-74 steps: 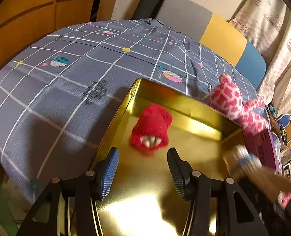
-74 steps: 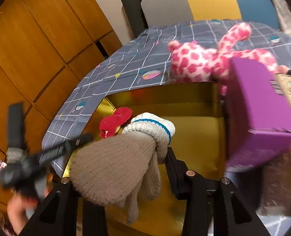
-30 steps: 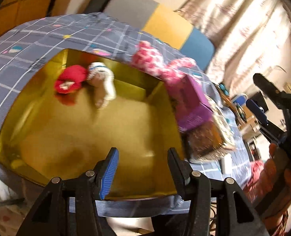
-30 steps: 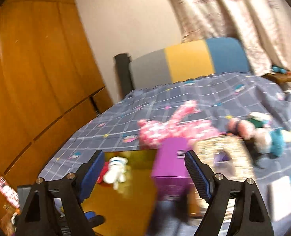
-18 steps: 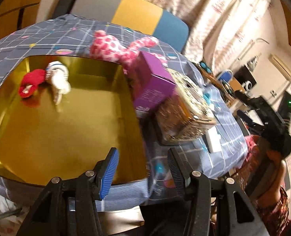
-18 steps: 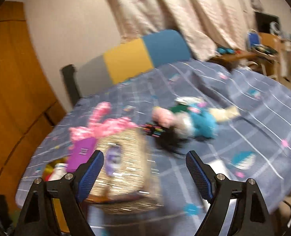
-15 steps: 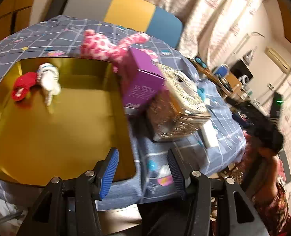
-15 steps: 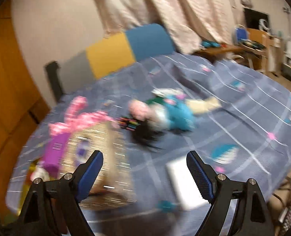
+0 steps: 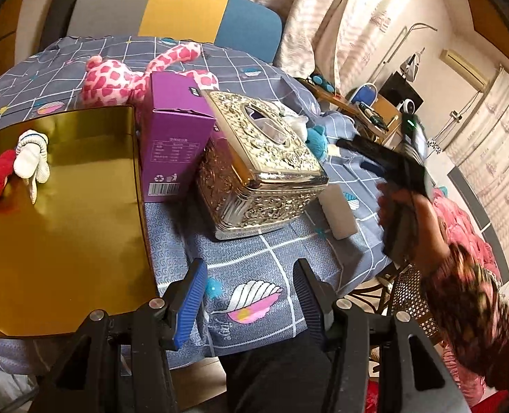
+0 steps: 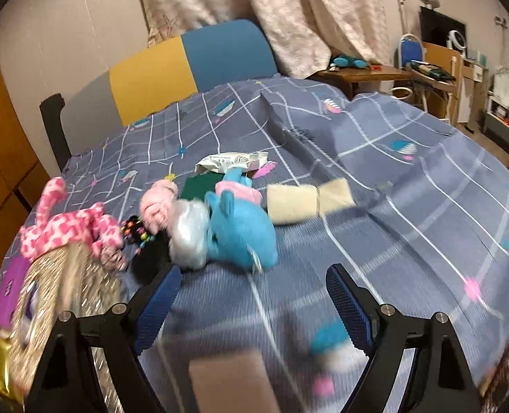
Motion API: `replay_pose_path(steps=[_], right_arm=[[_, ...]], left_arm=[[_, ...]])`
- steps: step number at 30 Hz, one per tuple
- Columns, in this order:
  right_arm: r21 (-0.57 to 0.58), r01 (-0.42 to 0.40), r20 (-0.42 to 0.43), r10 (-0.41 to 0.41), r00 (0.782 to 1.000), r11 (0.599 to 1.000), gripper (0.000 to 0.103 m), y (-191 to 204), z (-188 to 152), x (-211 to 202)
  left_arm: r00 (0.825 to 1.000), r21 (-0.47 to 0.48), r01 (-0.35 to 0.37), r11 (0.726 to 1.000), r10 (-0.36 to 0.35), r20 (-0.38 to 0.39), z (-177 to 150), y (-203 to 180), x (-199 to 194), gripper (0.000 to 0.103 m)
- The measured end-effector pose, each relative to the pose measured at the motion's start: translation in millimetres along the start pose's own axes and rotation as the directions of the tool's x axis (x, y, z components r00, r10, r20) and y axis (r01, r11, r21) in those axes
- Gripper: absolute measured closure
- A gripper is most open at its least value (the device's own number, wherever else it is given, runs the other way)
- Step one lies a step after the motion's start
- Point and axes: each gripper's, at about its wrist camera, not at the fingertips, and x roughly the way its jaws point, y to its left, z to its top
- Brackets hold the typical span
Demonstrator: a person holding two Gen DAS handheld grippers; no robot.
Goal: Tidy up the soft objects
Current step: 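Move both tools back over the pile of soft toys, then grasp the blue furry plush with the right tool and lift it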
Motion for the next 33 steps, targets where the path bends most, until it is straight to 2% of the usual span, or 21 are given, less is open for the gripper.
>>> replay_pose_path(steps=[3,7,9,11,12,16,24,27,33], right_arm=[[0.017,0.019,-0.044,-0.019,0.999,1.000,0.020,-2.0,12.6,31.7],[0.044,-0.033,-0.093,0.037,0.995,0.998,0.023,-4.5,19.7,63.3],[0.038,-0.031,-0.109,0.035,0.993,0.999,0.032,-3.2,19.5,73.7],[0.043,-0.082,-0.120,0.087,0.989,0.996,0.046,-1.9,17.7,78.8],[0.043,-0.095,-0.119,0.099,0.988,0.995,0.047,-0.4,16.5,78.1],[0.017,-0.112,-0.102,0.113,0.988,0.994,0.053,1.8,12.7,68.0],[-0.049,-0.143,-0.041,0.141,0.989,0.988,0.054,-14.6,0.2,17.2],[-0.044,-0.119,-0.022,0.118,0.993,0.992,0.054,-31.8,-8.8,-0.3],[-0.036,0.007,0.003,-0.007,1.000,0.999,0.054,-71.8,-34.5,-28.4]], left_arm=[[1.000,0.003,-0.017,1.000,0.018,-0.012,0.8,-2.7,3.6,0.051],[0.999,0.004,-0.034,0.999,0.034,-0.016,2.2,-4.3,4.7,0.050],[0.999,0.004,-0.040,0.999,0.040,-0.018,3.5,-5.7,6.3,0.051],[0.999,0.006,-0.043,0.999,0.043,-0.025,5.6,-7.9,10.3,0.050],[0.999,0.008,-0.043,0.999,0.043,-0.029,6.3,-9.5,12.5,0.051],[0.999,0.026,-0.034,0.999,0.035,-0.042,8.6,-18.7,20.1,0.051],[0.998,0.112,0.022,0.993,-0.015,-0.068,18.3,-57.1,38.0,0.051],[0.996,0.144,0.041,0.989,-0.029,-0.086,23.8,-75.1,49.3,0.051],[0.989,0.157,0.049,0.986,-0.026,-0.147,33.1,-107.6,82.1,0.050]])
